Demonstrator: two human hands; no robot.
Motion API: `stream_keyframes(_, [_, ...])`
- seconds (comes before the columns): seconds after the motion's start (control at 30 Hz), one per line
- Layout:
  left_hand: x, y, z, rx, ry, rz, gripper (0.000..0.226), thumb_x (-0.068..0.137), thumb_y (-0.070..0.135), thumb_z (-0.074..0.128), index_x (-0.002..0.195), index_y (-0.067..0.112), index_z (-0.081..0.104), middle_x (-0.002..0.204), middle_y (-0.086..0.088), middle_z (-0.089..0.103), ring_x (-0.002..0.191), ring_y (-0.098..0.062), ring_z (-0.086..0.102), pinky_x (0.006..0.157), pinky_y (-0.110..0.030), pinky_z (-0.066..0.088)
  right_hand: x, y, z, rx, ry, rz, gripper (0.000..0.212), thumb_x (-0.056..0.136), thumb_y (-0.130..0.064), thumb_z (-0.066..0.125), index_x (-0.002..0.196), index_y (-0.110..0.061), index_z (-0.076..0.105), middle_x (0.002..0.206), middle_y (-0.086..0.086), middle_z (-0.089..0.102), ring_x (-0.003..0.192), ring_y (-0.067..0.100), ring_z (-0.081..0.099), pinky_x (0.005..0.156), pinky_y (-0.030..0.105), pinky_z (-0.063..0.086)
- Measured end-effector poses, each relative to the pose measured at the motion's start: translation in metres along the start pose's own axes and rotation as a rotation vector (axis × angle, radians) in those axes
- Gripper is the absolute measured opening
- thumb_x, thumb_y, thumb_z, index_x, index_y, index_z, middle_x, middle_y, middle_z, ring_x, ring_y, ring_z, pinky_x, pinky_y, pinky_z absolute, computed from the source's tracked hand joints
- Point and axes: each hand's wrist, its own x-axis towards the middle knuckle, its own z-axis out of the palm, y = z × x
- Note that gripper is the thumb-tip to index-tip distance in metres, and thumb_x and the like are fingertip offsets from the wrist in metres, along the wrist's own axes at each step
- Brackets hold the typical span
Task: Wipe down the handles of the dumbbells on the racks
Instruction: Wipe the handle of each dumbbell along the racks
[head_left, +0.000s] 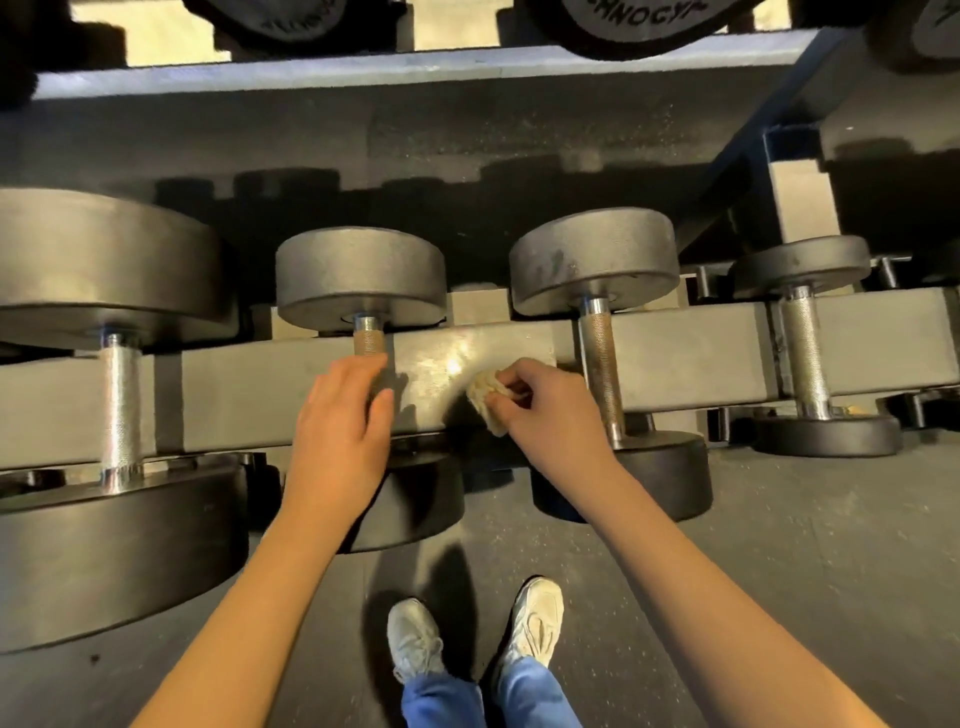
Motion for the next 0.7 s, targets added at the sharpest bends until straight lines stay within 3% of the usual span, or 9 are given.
stream_keyframes(0.07, [-0.005, -0.016, -0.008, -0.034, 0.039, -0.065, 0.034, 0.098, 0.014, 0.046, 0.132, 0.010, 0.050, 0.127, -0.006, 0.051, 0.115, -0.009, 0.041, 0.098, -0.021, 0.026, 0.006, -0.011, 0.017, 0.077, -0.035, 0.024, 0.018, 0.088, -0.024, 0.065, 0.104, -0.015, 0.066, 0.100, 0.001, 0.067, 0.093, 0.016, 0.060, 0.080, 0.028, 0.047])
stream_keyframes(0.2, [-0.016, -0.038, -0.006, -0.152, 0.047, -0.240, 0.035, 0.102, 0.019, 0.038, 0.134, 0.008, 0.048, 0.125, -0.007, 0.050, 0.120, -0.020, 0.045, 0.098, -0.019, 0.027, 0.014, -0.024, 0.048, 0.161, -0.129, 0.072, 0.021, 0.087, -0.024, 0.067, 0.106, -0.014, 0.067, 0.102, 0.001, 0.067, 0.095, 0.014, 0.060, 0.083, 0.025, 0.046])
stream_keyframes(0.33, [-0.022, -0.048, 0.001, -0.173, 0.101, -0.252, 0.045, 0.097, 0.026, 0.030, 0.127, 0.002, 0.054, 0.126, -0.014, 0.055, 0.116, -0.020, 0.048, 0.089, 0.003, 0.023, 0.015, -0.032, 0.071, 0.193, -0.214, 0.137, 0.020, 0.086, -0.022, 0.069, 0.104, -0.014, 0.068, 0.095, -0.002, 0.064, 0.090, 0.011, 0.057, 0.080, 0.022, 0.044])
stream_keyframes(0.43, [-0.024, -0.043, 0.001, -0.421, 0.181, -0.335, 0.032, 0.102, 0.023, 0.040, 0.127, 0.009, 0.055, 0.118, 0.002, 0.055, 0.105, 0.001, 0.051, 0.088, -0.002, 0.031, 0.016, -0.038, 0.085, 0.242, -0.204, 0.161, 0.017, 0.086, -0.020, 0.069, 0.101, -0.013, 0.068, 0.094, -0.001, 0.064, 0.085, 0.009, 0.057, 0.073, 0.016, 0.044])
stream_keyframes(0.53, [-0.026, -0.040, 0.002, -0.594, 0.200, -0.448, 0.022, 0.101, 0.022, 0.044, 0.120, 0.021, 0.054, 0.105, 0.018, 0.054, 0.093, 0.019, 0.051, 0.079, 0.000, 0.034, 0.018, -0.042, 0.092, 0.319, -0.134, 0.192, 0.006, 0.086, -0.017, 0.068, 0.084, -0.019, 0.063, 0.080, -0.008, 0.060, 0.072, 0.000, 0.053, 0.061, 0.006, 0.037])
stream_keyframes(0.6, [-0.024, -0.041, 0.001, -0.622, 0.191, -0.508, 0.023, 0.100, 0.026, 0.045, 0.122, 0.025, 0.054, 0.103, 0.021, 0.055, 0.091, 0.021, 0.050, 0.079, -0.006, 0.035, 0.020, -0.046, 0.094, 0.375, -0.073, 0.194, 0.012, 0.087, -0.016, 0.067, 0.079, -0.022, 0.061, 0.078, -0.007, 0.061, 0.074, 0.002, 0.056, 0.066, 0.011, 0.040])
stream_keyframes(0.7, [-0.023, -0.040, -0.001, -0.546, 0.166, -0.467, 0.031, 0.101, 0.025, 0.041, 0.128, 0.018, 0.053, 0.120, 0.009, 0.053, 0.098, 0.007, 0.050, 0.081, -0.010, 0.032, 0.033, -0.054, 0.095, 0.355, 0.016, 0.164, 0.008, 0.088, -0.015, 0.066, 0.080, -0.017, 0.065, 0.080, -0.003, 0.064, 0.075, 0.006, 0.057, 0.067, 0.014, 0.041])
